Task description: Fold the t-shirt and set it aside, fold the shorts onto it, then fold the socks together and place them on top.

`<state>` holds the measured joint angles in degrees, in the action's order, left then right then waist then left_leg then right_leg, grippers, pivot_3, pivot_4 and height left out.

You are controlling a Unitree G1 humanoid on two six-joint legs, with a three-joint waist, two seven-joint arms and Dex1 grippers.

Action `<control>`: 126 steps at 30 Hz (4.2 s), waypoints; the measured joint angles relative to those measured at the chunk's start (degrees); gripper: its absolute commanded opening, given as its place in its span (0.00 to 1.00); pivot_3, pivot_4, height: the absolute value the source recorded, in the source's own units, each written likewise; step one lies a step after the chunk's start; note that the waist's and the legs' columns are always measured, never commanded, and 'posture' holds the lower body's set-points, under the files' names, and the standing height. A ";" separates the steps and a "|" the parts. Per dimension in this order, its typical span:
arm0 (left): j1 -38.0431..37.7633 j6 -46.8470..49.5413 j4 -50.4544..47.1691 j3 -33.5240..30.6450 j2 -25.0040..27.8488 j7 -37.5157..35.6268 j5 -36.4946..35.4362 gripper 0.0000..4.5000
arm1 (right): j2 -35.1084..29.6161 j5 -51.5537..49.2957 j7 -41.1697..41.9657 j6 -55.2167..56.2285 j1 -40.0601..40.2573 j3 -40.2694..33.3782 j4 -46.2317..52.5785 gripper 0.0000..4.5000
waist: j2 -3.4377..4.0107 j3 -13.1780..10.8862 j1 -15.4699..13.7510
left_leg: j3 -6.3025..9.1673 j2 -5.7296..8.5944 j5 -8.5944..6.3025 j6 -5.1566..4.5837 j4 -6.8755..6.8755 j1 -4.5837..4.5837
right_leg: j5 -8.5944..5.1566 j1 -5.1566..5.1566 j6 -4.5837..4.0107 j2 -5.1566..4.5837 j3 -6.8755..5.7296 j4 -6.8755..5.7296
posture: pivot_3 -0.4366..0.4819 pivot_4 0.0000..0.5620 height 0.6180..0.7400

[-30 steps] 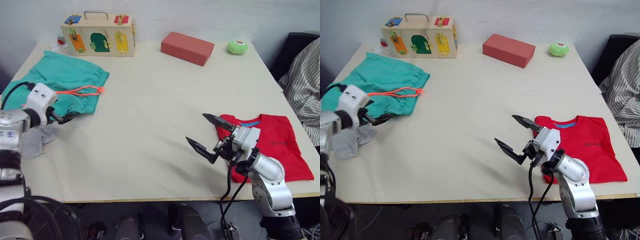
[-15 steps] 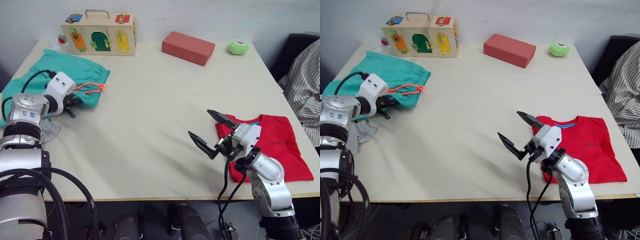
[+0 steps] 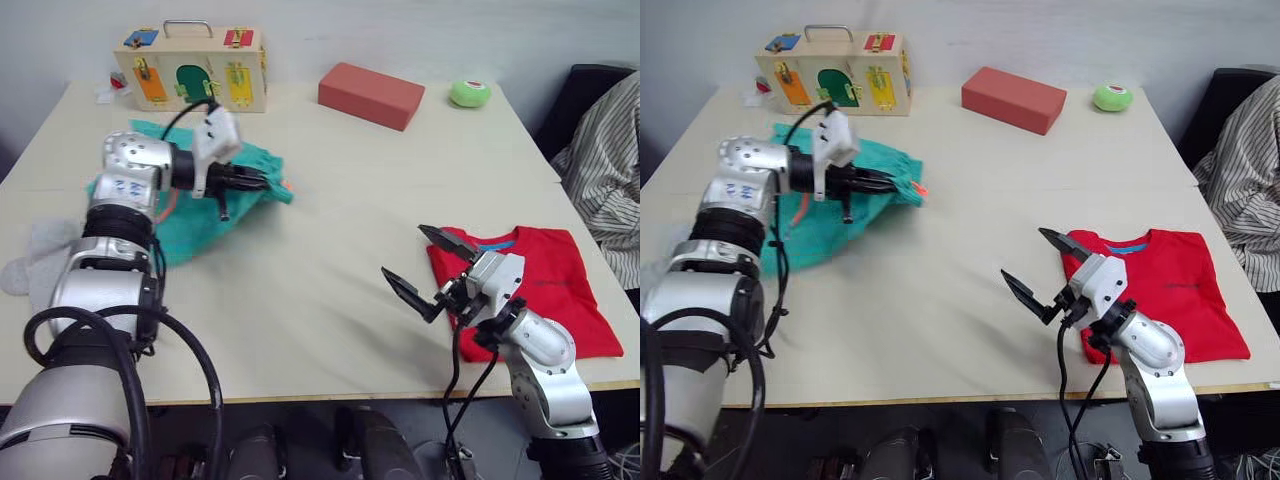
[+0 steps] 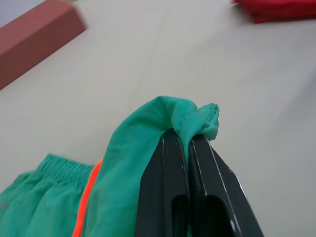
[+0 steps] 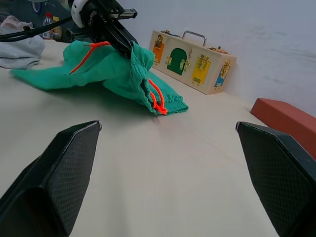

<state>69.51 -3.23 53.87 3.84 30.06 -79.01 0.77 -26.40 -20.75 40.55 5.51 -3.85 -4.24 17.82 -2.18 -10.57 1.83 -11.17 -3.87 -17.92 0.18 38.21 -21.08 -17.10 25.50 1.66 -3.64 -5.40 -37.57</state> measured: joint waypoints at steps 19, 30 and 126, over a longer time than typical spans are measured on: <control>-33.57 37.38 -58.01 -3.61 -0.89 5.57 -20.96 0.85 | -6.93 0.20 5.84 -5.75 1.92 3.27 5.27 1.00 | 0.07 -0.02 0.37 | 0.84 -0.55 -0.05 0.41 0.41 0.15 | -0.06 0.01 -0.12 0.26 0.95 -0.37 | 0.48 0.27 1.00; -60.55 12.14 -59.96 -20.43 16.15 3.31 -20.06 1.00 | -4.54 15.90 3.27 -6.87 -2.79 17.15 0.29 1.00 | 0.07 0.03 -0.25 | 1.13 -0.42 -0.16 0.41 0.44 0.07 | -0.13 0.02 -0.30 0.13 0.82 -0.31 | 0.48 0.27 1.00; 6.51 -7.85 23.72 3.11 -2.40 41.33 10.84 0.11 | -1.93 -4.43 -13.22 -32.99 -9.15 3.34 -7.37 0.00 | -0.38 0.29 -0.25 | 1.13 -0.16 -0.35 0.60 0.26 -0.01 | -0.44 0.27 -0.54 0.20 0.61 -0.46 | 0.48 0.27 1.00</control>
<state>76.02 -11.08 77.59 6.95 27.67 -37.68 11.61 -28.33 -25.18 27.33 -27.48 -13.00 -0.90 10.44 -2.55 -10.27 1.58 -10.04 -4.03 -18.27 0.78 38.48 -21.09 -17.54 25.77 1.12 -3.44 -4.79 -38.03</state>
